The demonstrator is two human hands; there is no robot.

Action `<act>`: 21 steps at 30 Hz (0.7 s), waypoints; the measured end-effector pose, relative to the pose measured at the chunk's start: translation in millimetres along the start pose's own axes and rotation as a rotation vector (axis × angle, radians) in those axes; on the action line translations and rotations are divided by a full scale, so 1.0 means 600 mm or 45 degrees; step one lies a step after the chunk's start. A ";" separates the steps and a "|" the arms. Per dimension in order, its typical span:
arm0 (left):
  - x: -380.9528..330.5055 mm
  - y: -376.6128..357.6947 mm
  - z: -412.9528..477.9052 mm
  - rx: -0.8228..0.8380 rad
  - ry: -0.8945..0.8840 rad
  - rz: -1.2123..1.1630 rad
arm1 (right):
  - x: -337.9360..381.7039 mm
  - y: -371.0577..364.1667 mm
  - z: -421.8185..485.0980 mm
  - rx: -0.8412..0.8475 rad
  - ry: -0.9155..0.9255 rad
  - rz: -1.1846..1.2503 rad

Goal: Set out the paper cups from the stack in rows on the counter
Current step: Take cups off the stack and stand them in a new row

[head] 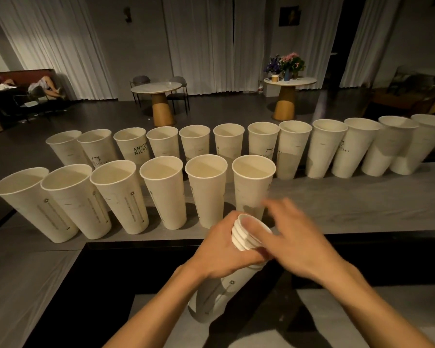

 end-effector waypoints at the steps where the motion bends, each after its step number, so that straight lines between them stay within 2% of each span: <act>1: -0.012 -0.010 0.002 0.029 -0.039 0.038 | -0.004 -0.025 -0.007 0.167 0.004 -0.126; 2: -0.023 -0.020 0.003 0.062 -0.070 0.084 | -0.009 -0.035 -0.012 0.240 0.010 -0.181; 7: -0.051 -0.042 0.007 0.085 -0.126 0.137 | -0.024 -0.015 -0.023 0.243 -0.047 -0.122; 10: -0.060 -0.048 0.011 0.068 -0.144 0.150 | -0.015 0.009 -0.031 0.157 -0.008 0.002; 13: -0.068 -0.044 0.012 0.031 -0.120 0.038 | -0.020 0.042 -0.027 -0.008 0.004 0.082; 17: -0.056 -0.030 0.009 0.053 -0.033 -0.067 | -0.053 0.130 -0.013 -0.303 0.013 0.462; 21: -0.044 -0.027 0.004 0.048 0.005 -0.172 | -0.074 0.148 -0.012 -0.355 0.023 0.936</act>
Point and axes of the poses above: each hand's wrist, its own z-axis towards the middle knuckle, its own y-axis out of the back of the hand, x = y × z, the point moved 9 cm from there along z, towards the middle knuckle, and after that the axes turned 2 degrees about -x, right-handed, at the moved point
